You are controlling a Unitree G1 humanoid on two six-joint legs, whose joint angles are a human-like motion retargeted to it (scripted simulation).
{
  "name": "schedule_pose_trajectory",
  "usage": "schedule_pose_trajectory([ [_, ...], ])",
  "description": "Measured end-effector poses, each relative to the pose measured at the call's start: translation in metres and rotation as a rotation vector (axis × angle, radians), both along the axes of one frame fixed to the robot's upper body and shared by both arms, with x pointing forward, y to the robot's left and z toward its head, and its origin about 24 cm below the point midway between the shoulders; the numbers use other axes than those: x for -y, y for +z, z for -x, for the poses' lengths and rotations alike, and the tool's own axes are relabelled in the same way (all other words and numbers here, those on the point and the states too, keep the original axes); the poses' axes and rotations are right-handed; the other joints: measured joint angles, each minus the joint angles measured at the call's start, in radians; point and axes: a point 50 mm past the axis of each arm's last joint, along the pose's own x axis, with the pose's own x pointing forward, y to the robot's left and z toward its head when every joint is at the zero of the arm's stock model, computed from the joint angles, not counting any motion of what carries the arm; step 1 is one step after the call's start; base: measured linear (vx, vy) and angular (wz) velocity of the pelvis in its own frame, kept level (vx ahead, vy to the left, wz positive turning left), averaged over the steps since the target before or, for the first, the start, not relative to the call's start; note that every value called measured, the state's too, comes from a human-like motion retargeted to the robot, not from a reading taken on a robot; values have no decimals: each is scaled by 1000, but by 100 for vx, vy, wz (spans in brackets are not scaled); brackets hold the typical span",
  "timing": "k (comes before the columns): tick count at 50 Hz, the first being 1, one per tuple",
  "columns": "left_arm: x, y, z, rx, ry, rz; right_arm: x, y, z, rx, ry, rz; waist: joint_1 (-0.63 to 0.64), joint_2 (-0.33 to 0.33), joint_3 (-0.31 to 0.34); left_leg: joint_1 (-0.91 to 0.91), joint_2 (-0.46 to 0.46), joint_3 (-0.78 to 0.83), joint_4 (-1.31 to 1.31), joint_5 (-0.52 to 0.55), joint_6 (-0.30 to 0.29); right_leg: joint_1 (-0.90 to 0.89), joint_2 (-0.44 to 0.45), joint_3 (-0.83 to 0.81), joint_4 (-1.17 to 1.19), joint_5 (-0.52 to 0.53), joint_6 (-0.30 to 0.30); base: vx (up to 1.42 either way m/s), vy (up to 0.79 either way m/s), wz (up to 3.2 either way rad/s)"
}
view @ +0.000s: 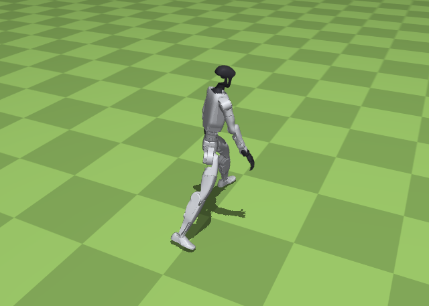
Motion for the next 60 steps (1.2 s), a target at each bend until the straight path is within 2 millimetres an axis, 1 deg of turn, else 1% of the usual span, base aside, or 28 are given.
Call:
schedule_pose_trajectory([
  [3, 3, -3, 12, -35, 10, 12, -7, 0, 0, 12, 0, -32, 4, -31, -3, -72, -2, -22, 141, -60, 0, -13, -49, 5, 10, 5, 11, 5, 15, -3],
  [6, 5, -5, 17, -43, 17, 22, -12, 0, -1, 21, 1, -49, 14, -57, -6, -164, 1, -49, 318, -139, 0, -32, -111, 15, 27, 14, 24, 8, 26, 0],
  [8, 8, -6, 23, -47, 17, 29, -15, -2, 2, 13, 5, -48, 17, -82, -20, -218, -8, -56, 427, -189, 0, -43, -166, 16, 41, 21, 34, 14, 33, 4],
  [10, 7, -5, 22, -37, 18, 32, -20, -2, 0, 10, 20, -37, 40, -85, -17, -264, 14, -70, 556, -250, 0, -62, -207, 46, 65, 26, 39, 16, 39, -23],
  [12, 8, -5, 26, -33, 13, 33, -26, -4, 3, -1, 46, -18, 56, -97, -30, -302, 19, -71, 666, -302, 0, -78, -260, 64, 81, 37, 43, 18, 43, -29],
  [13, 7, -4, 24, -22, 12, 32, -30, -3, 0, 4, 65, -6, 71, -94, -26, -318, 34, -72, 727, -332, 0, -92, -280, 87, 92, 42, 44, 16, 46, -38],
  [15, 5, -3, 26, -14, 5, 25, -40, -3, 0, 8, 107, 8, 89, -100, -39, -350, 46, -68, 828, -381, 0, -112, -326, 109, 102, 58, 46, 16, 46, -39],
  [19, -10, 3, 12, 27, 6, -22, -76, 11, -19, 88, 190, -17, 144, -77, -31, -390, 108, -77, 1002, -468, 0, -156, -367, 184, 107, 80, 45, 12, 40, -52],
  [23, -34, 16, -7, 74, 6, -109, -123, 36, -38, 208, 239, -125, 177, -62, -20, -419, 152, -100, 1106, -518, 0, -180, -379, 230, 106, 81, 42, 6, 23, -36],
  [27, -66, 37, -34, 149, -4, -221, -168, 67, -54, 322, 270, -254, 200, -68, -6, -433, 171, -114, 1132, -526, 0, -188, -374, 246, 104, 78, 41, 1, 5, -10],
  [30, -90, 61, -61, 226, -9, -300, -194, 90, -63, 384, 293, -327, 216, -96, -1, -436, 163, -104, 1105, -506, 0, -192, -370, 235, 95, 83, 44, -3, -6, 7],
  [33, -108, 84, -82, 312, -3, -358, -209, 105, -68, 417, 306, -368, 232, -125, -11, -433, 146, -93, 1044, -469, 0, -196, -355, 214, 87, 82, 47, -6, -18, 18],
  [36, -118, 103, -98, 391, 10, -394, -215, 112, -70, 428, 304, -384, 238, -154, -31, -430, 118, -79, 955, -420, 0, -199, -335, 183, 80, 73, 48, -9, -25, 32],
  [38, -122, 111, -104, 433, 20, -408, -216, 113, -71, 427, 292, -386, 236, -168, -47, -425, 98, -75, 883, -382, 0, -199, -314, 161, 78, 62, 46, -11, -31, 39],
  [41, -121, 115, -108, 466, 26, -407, -214, 111, -71, 410, 275, -373, 221, -184, -68, -404, 57, -58, 750, -315, 0, -192, -283, 120, 72, 48, 46, -14, -33, 49],
  [43, -118, 112, -106, 464, 26, -394, -211, 107, -70, 392, 268, -360, 207, -185, -77, -376, 31, -50, 649, -268, 0, -181, -254, 94, 69, 40, 43, -15, -35, 43],
  [45, -113, 104, -100, 442, 20, -372, -208, 102, -68, 367, 269, -344, 194, -179, -85, -339, 11, -46, 542, -219, 0, -168, -218, 72, 68, 31, 37, -15, -36, 36],
  [49, -96, 79, -79, 343, -10, -291, -201, 87, -61, 294, 307, -292, 177, -151, -90, -232, -15, -32, 316, -119, 0, -127, -140, 39, 56, 12, 25, -13, -35, 20],
  [53, -75, 49, -50, 203, -57, -178, -191, 69, -50, 190, 366, -225, 171, -111, -93, -104, -23, -12, 95, -19, 0, -79, -64, 20, 50, -16, 12, -7, -30, 7],
  [57, -54, 24, -11, 52, -84, -59, -178, 51, -38, 78, 413, -163, 182, -51, -100, 29, 7, -2, -76, 58, 0, -19, 17, 18, 52, -48, -6, 1, -21, -7],
  [60, -39, 10, 19, -48, -72, 14, -169, 41, -31, 15, 435, -127, 192, -21, -110, 109, 19, 17, -169, 98, 0, 12, 51, 20, 57, -63, -9, 3, -10, -5],
])
